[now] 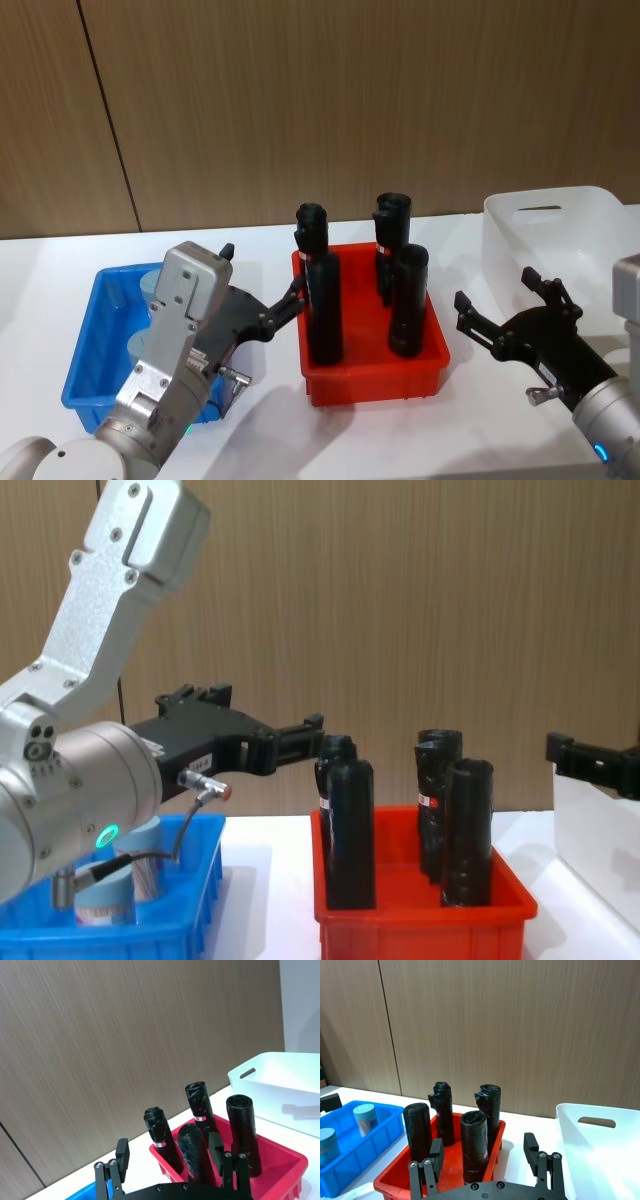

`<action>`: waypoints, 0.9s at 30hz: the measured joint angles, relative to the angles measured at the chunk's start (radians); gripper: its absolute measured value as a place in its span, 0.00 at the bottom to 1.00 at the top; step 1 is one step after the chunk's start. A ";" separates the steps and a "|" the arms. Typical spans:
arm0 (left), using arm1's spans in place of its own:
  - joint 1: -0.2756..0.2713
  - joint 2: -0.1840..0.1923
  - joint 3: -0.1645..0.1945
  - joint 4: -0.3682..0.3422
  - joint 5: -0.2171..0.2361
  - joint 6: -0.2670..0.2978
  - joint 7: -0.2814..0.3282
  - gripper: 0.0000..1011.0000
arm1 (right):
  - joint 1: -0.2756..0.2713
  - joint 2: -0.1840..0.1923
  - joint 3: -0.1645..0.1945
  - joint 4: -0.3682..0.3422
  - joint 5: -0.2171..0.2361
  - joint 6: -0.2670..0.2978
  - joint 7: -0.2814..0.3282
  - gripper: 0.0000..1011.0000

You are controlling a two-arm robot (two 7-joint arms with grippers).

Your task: Pick the cotton swabs from the blue box and place them into the white box.

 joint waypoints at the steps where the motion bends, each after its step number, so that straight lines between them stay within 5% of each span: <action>1: 0.000 -0.001 0.000 0.000 0.000 0.000 0.000 0.99 | 0.000 0.000 0.000 0.000 0.000 0.000 0.000 0.99; 16: -0.002 -0.008 -0.015 0.007 -0.047 0.031 0.030 0.99 | 0.000 0.000 0.000 0.000 0.000 0.000 0.000 0.99; 27: 0.007 0.006 -0.047 0.011 -0.129 0.083 0.077 0.99 | 0.000 0.000 0.000 0.000 0.000 0.000 0.000 0.99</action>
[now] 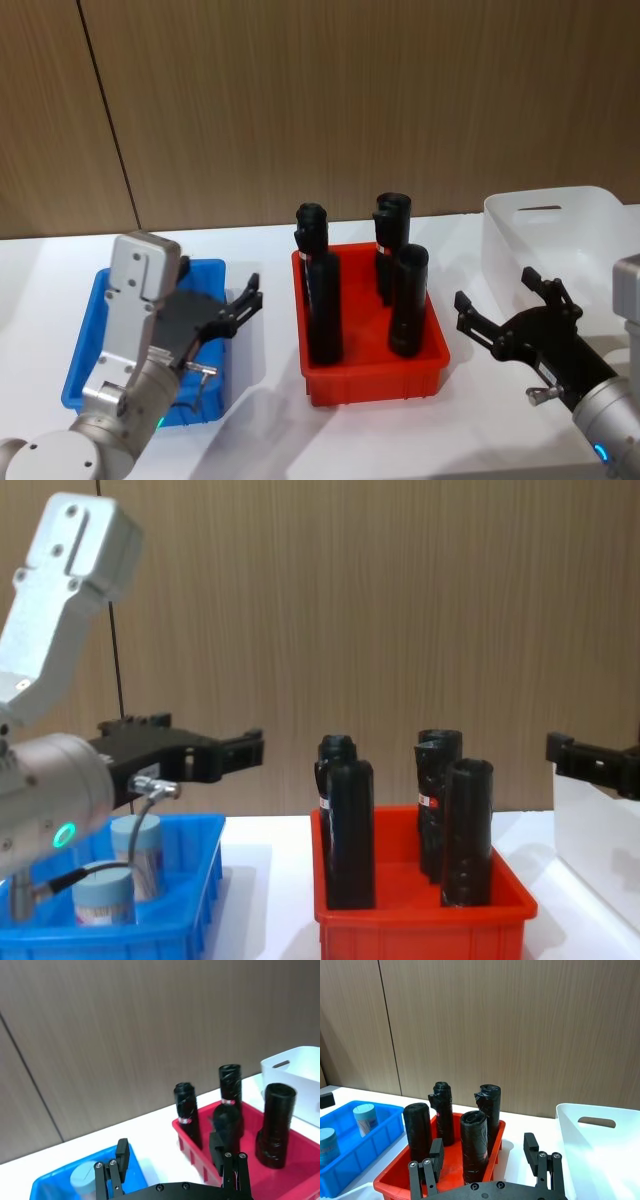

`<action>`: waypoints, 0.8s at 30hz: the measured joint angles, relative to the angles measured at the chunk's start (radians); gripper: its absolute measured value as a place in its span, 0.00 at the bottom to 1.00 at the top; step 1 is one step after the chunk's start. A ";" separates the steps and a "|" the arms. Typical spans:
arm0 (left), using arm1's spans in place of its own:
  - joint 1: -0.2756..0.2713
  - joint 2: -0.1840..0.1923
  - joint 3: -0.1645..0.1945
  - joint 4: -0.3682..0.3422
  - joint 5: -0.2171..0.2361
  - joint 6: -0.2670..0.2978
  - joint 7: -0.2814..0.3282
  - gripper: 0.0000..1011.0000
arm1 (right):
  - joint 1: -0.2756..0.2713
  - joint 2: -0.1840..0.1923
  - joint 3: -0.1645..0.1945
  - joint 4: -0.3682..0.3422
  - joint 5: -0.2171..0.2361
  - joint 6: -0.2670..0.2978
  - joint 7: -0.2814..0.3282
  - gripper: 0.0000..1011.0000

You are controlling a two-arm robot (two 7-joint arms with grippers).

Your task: Pick the cotton swabs from the blue box and place them into the white box.

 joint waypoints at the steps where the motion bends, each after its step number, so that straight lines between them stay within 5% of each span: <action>1: 0.000 0.001 -0.002 0.001 -0.005 0.003 0.002 0.99 | 0.000 0.000 0.000 0.000 0.000 0.000 0.000 0.99; 24: -0.017 0.005 -0.054 0.098 -0.099 0.073 0.036 0.99 | 0.000 0.000 0.000 0.000 0.000 0.000 0.000 0.99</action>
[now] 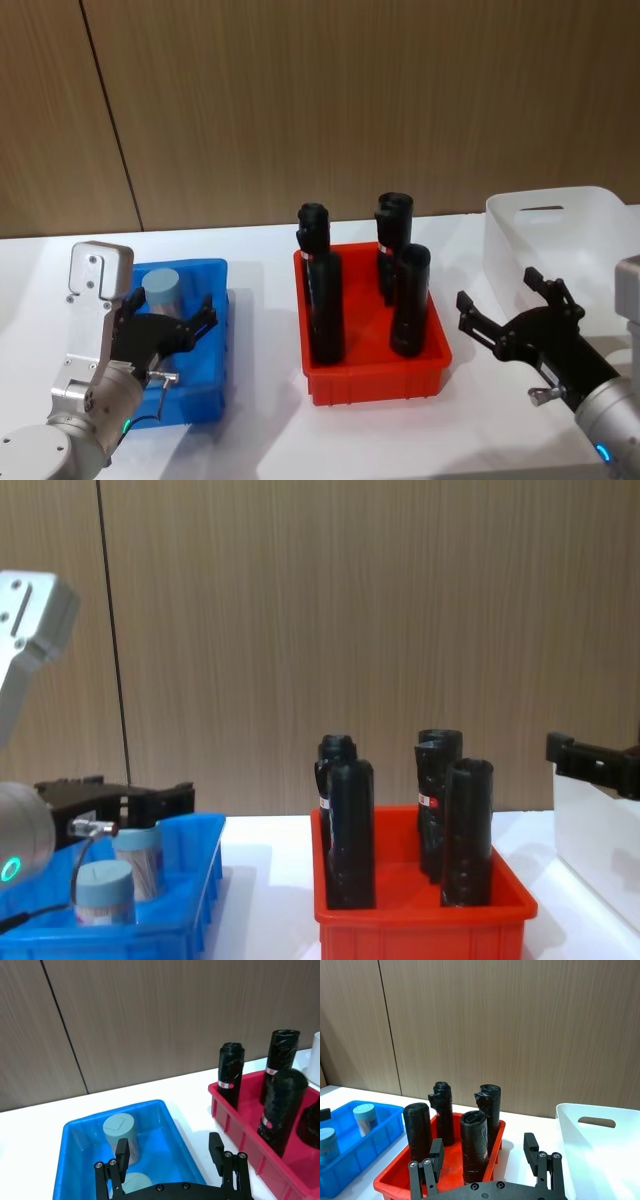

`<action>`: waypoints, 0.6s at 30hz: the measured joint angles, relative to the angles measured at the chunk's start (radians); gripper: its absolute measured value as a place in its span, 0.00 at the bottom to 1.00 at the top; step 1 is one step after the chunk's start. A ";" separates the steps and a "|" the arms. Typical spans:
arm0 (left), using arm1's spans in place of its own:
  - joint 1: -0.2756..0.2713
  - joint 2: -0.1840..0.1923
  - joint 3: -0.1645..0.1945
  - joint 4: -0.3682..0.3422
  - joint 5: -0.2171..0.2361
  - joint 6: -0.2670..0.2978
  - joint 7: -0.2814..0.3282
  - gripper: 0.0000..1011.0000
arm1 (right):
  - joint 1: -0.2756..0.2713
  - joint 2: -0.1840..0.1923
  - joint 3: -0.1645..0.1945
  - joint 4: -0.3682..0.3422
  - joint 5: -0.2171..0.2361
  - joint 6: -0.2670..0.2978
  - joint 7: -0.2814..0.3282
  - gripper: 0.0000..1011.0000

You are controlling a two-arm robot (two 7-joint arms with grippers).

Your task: Pick the cotton swabs from the blue box and place them into the white box.

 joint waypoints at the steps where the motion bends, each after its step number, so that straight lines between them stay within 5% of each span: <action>1: -0.001 -0.001 -0.003 0.008 -0.004 0.002 0.001 0.99 | 0.000 0.000 0.000 0.000 0.000 0.000 0.000 0.99; 18: 0.004 -0.005 -0.021 0.090 -0.045 -0.008 0.011 0.99 | 0.000 0.000 0.000 0.000 0.000 0.000 0.000 0.99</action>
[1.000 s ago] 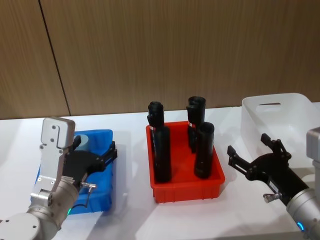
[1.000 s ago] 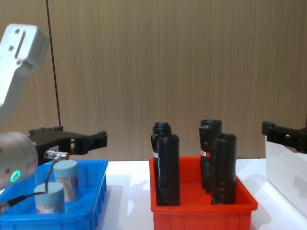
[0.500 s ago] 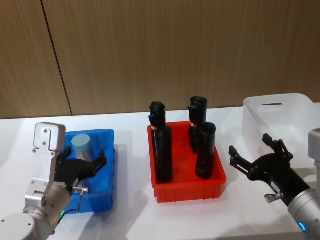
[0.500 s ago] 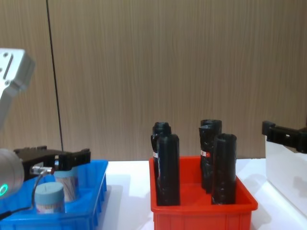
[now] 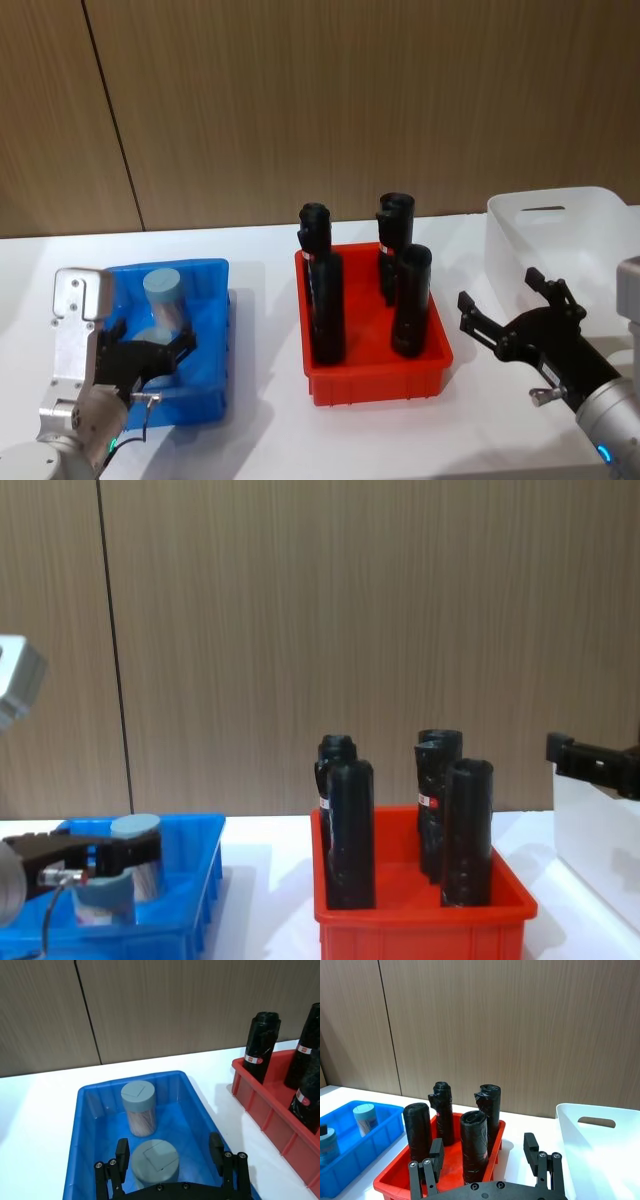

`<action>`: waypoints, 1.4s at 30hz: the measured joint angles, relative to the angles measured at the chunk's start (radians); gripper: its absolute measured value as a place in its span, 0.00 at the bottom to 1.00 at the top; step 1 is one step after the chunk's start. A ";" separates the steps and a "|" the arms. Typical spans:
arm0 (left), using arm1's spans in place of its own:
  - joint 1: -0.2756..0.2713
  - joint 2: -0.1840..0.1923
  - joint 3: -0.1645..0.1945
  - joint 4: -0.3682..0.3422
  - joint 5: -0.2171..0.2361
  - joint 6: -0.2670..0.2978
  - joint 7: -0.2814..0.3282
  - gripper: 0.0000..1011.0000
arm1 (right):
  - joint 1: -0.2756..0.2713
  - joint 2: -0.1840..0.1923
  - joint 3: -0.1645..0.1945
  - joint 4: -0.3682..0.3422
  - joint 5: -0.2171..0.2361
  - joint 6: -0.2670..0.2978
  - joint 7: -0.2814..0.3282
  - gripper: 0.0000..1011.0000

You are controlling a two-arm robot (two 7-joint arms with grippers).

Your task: Pick the cotton swabs from the blue box and place them into the white box.

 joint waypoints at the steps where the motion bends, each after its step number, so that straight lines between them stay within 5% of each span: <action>1: 0.000 -0.001 -0.001 0.008 -0.002 -0.003 0.000 0.99 | 0.000 0.000 0.000 0.000 0.000 0.000 0.000 0.99; 26: -0.050 -0.031 -0.014 0.132 0.014 -0.028 -0.052 0.99 | 0.000 0.000 0.000 0.000 0.000 0.000 0.000 0.99; 42: -0.068 -0.046 -0.020 0.162 0.011 -0.013 -0.049 0.64 | 0.000 0.000 0.000 0.000 0.000 0.000 0.000 0.99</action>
